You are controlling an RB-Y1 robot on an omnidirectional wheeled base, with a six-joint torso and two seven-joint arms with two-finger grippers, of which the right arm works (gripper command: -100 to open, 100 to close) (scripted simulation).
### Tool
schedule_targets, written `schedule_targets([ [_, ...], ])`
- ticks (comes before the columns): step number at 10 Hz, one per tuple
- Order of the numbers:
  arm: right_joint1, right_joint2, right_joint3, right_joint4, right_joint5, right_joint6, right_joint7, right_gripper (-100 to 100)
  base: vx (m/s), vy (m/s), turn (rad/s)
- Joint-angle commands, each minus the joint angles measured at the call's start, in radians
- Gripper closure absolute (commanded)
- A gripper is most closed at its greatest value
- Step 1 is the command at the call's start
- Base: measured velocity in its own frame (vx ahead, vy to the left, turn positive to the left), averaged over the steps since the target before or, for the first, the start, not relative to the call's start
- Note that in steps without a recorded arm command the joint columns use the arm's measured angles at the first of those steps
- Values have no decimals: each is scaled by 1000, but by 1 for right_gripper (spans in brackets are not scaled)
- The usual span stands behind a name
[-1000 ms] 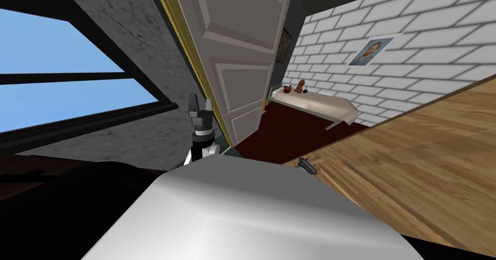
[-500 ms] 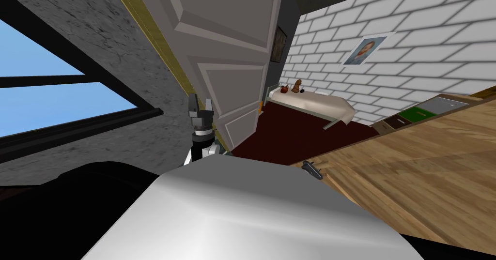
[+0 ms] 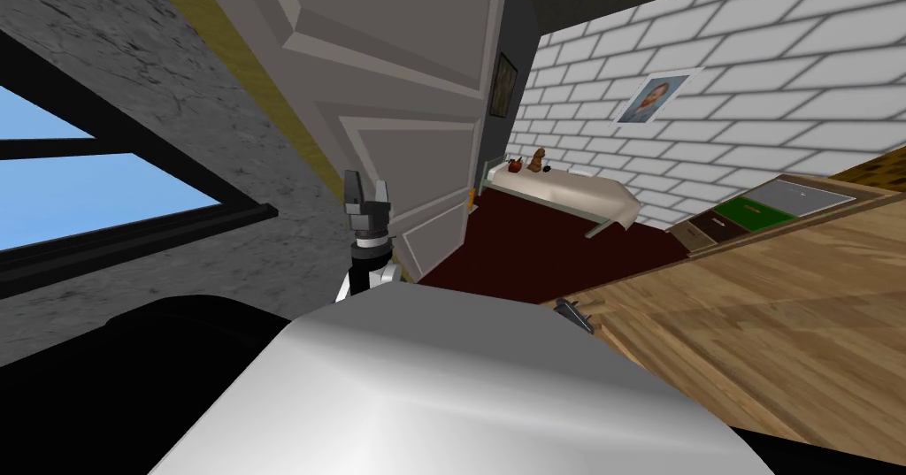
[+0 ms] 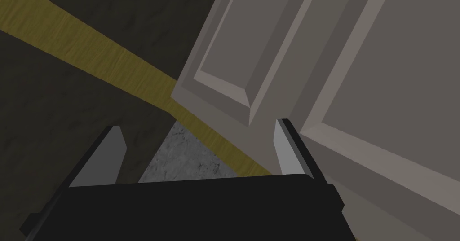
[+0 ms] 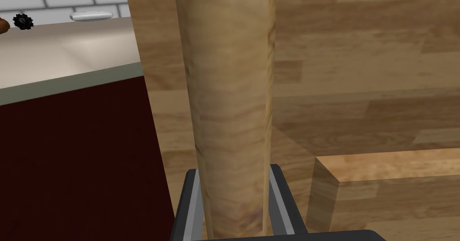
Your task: Push the door open
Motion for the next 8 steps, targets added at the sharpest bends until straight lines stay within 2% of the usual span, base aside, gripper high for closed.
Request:
schedule_targets([
  [1,5,-7,-16,-6,-12,-8,4,100,144,-137,-25],
  [5,13,-10,-45,5,-42,-21,6,100,143,-157,-31],
  [8,20,-13,-73,15,-73,-35,9,100,185,-126,-56],
])
